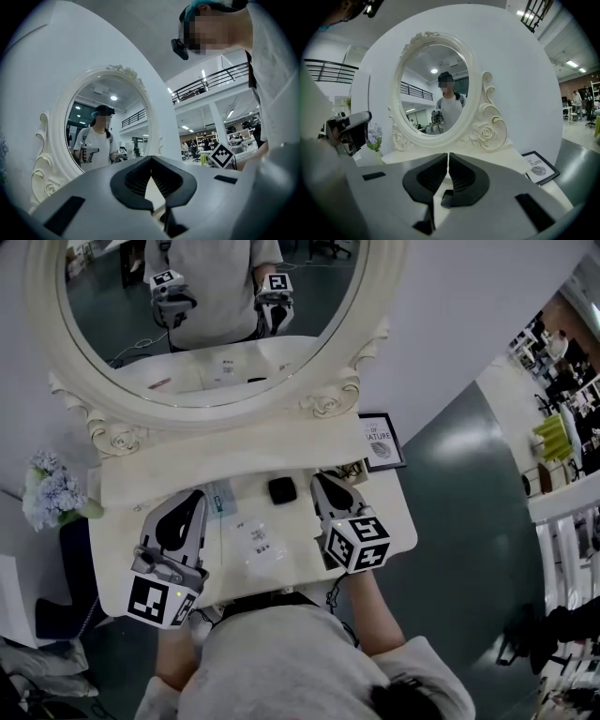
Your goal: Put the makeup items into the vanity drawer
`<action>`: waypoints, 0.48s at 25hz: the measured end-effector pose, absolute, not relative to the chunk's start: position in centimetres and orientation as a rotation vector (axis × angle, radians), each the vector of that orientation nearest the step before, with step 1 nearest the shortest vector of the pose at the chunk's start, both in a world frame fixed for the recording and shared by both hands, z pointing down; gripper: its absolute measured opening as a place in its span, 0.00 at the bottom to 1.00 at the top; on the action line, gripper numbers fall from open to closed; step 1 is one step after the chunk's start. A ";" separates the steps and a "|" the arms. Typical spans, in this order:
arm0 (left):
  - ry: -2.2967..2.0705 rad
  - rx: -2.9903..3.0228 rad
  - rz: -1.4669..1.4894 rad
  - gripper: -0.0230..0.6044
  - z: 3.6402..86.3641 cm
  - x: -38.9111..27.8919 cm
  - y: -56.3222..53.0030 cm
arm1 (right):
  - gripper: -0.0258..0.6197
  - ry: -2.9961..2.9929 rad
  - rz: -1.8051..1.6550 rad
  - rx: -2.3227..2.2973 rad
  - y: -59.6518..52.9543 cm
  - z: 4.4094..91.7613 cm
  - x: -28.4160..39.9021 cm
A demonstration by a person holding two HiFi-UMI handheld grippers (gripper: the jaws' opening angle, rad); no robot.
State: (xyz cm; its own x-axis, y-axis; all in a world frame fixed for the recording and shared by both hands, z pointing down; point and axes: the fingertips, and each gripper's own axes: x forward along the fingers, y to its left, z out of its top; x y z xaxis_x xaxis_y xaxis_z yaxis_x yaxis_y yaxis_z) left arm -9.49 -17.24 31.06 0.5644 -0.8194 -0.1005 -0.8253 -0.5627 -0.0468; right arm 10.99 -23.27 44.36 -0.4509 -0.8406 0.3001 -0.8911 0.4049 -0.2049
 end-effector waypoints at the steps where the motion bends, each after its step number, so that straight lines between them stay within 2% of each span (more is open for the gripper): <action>1: 1.419 -2.701 0.103 0.06 31.0 -9.7 -17.2 | 0.08 -2.515 0.494 1.556 -23.0 43.9 10.7; 12: 1.386 -2.700 0.119 0.06 30.2 -11.5 -16.1 | 0.08 -2.607 0.346 1.552 -20.5 40.0 7.7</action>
State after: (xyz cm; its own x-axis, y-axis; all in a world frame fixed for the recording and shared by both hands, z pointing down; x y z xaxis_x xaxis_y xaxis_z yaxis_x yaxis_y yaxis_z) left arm -11.46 -16.15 30.21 0.5819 -0.8049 -0.1168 -0.8130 -0.5795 -0.0568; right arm 7.70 -20.53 40.01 -0.4804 -0.8562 0.1902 -0.8761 0.4586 -0.1485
